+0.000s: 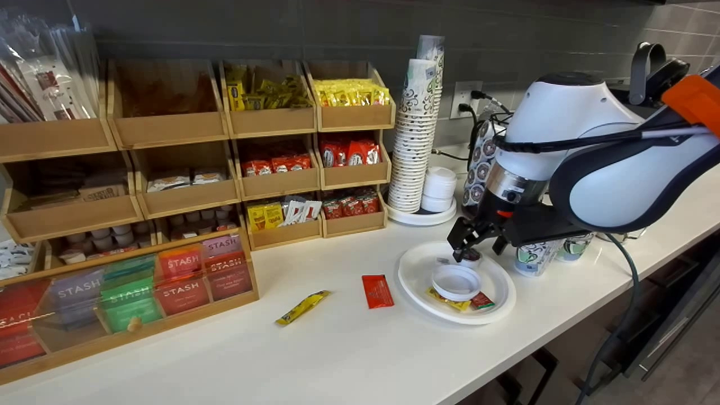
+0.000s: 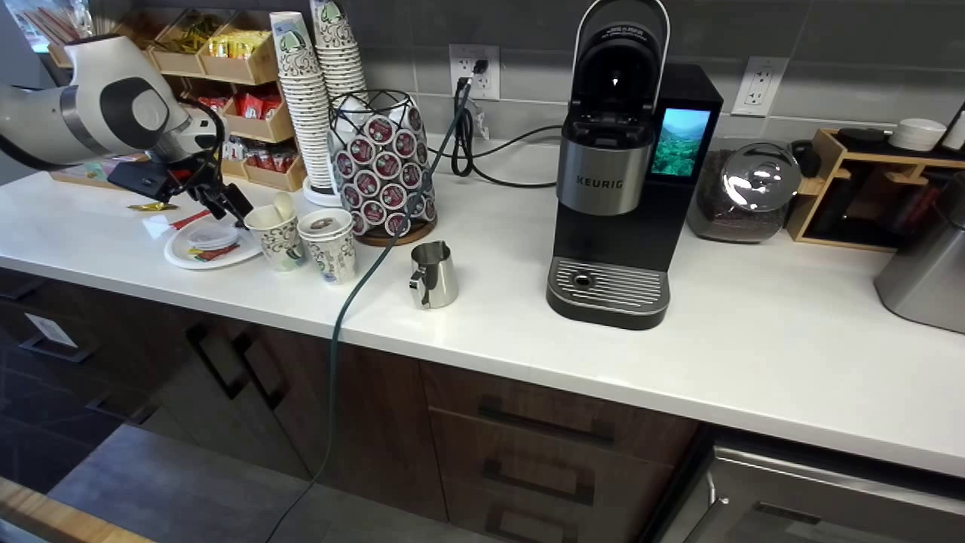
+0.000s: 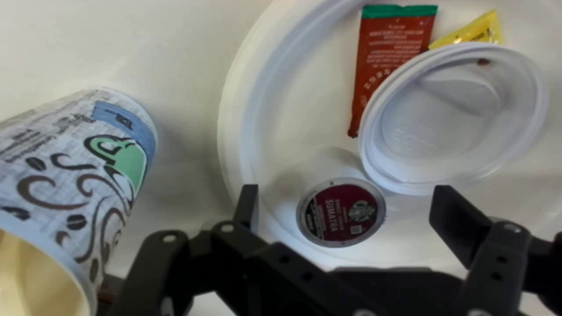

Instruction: Pick up the coffee capsule from the white plate and put it in the rack of coffee capsules

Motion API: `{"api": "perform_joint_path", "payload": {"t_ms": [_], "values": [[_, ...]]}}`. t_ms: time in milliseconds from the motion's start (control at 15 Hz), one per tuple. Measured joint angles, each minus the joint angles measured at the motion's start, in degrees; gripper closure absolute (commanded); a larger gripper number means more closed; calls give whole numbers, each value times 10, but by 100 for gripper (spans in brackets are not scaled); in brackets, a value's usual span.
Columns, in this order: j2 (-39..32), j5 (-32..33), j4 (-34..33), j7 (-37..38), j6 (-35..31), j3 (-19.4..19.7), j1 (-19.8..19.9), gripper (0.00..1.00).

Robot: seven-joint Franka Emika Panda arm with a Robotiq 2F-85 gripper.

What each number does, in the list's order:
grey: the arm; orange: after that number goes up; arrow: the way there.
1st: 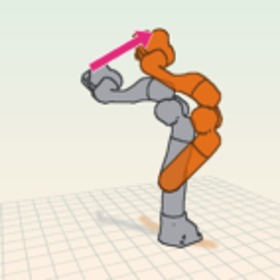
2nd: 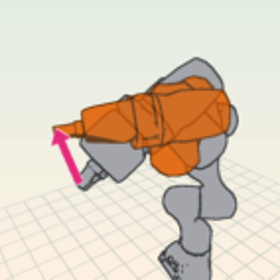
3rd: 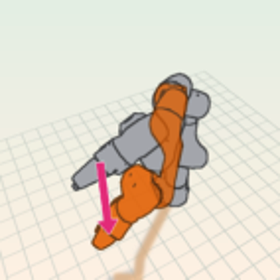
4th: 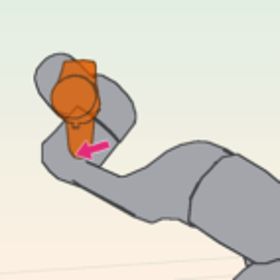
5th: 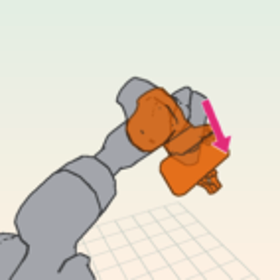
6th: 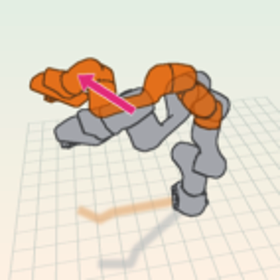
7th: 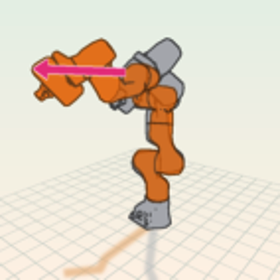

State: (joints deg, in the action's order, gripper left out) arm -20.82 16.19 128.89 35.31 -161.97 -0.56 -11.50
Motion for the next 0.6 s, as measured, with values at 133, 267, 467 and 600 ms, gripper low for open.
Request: {"api": "perform_joint_path", "payload": {"t_ms": [133,267,467,600], "values": [[-1,-14,0,-22,0,1,-5,6],[-3,-18,-3,-29,0,6,-12,8],[-11,-20,-13,-32,0,12,-19,15],[-19,-21,-21,-32,0,17,-26,14]]}}
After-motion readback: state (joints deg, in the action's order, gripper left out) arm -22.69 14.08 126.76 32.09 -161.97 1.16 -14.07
